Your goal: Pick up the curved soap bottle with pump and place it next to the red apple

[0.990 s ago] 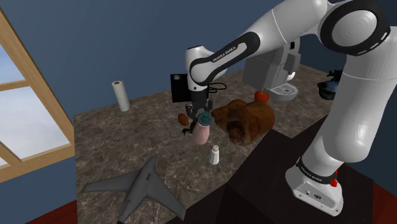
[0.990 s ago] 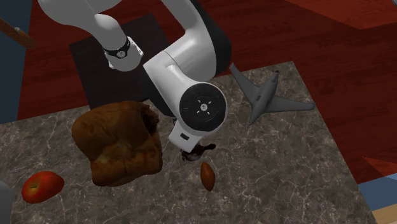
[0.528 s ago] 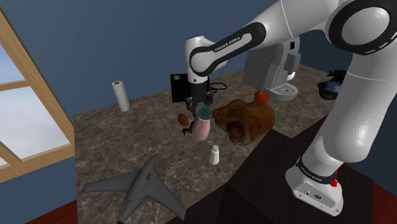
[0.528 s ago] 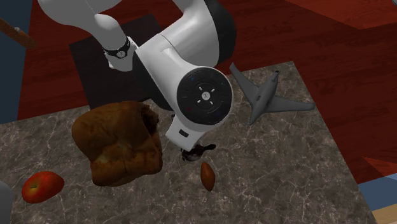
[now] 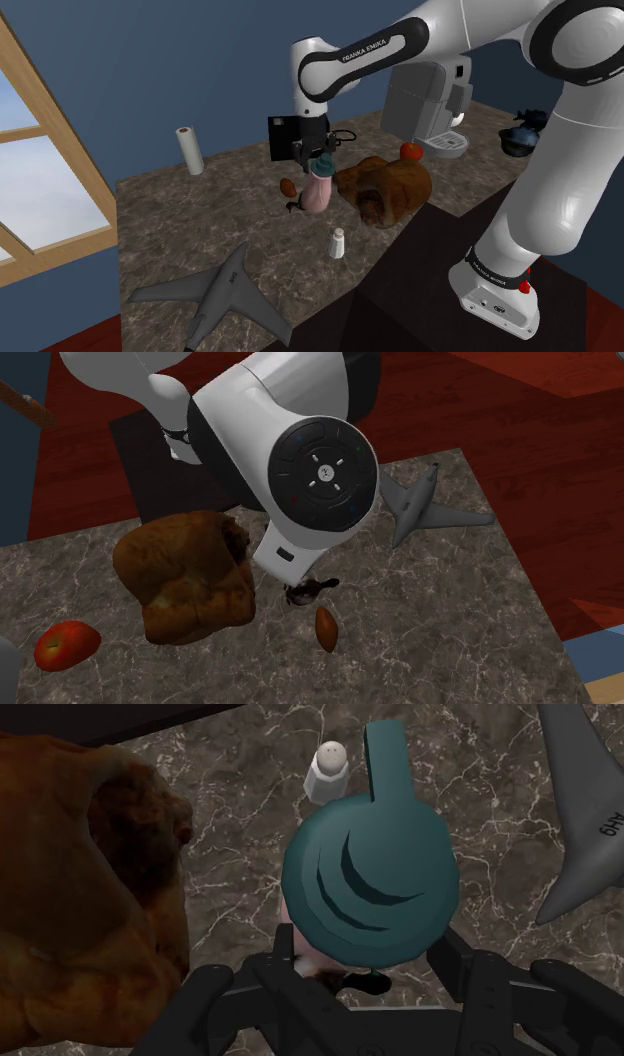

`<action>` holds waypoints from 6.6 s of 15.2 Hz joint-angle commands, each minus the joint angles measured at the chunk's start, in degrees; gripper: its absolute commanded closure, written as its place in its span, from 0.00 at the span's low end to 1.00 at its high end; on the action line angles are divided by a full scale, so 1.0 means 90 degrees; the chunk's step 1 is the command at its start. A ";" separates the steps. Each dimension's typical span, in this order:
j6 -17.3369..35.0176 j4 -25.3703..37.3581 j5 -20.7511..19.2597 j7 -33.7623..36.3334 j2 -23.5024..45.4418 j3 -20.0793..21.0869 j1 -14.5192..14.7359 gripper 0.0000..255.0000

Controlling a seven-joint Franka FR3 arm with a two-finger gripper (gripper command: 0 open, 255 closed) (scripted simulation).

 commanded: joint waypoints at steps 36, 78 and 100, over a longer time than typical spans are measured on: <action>-0.3073 0.2835 0.0018 0.0256 -0.0251 -0.0006 -0.0025 1.00; -0.3006 0.6058 -0.0449 -0.5495 0.3164 -0.2338 -0.3553 1.00; -0.1113 0.4149 -0.0444 -0.5417 0.3156 -0.2303 -0.3458 1.00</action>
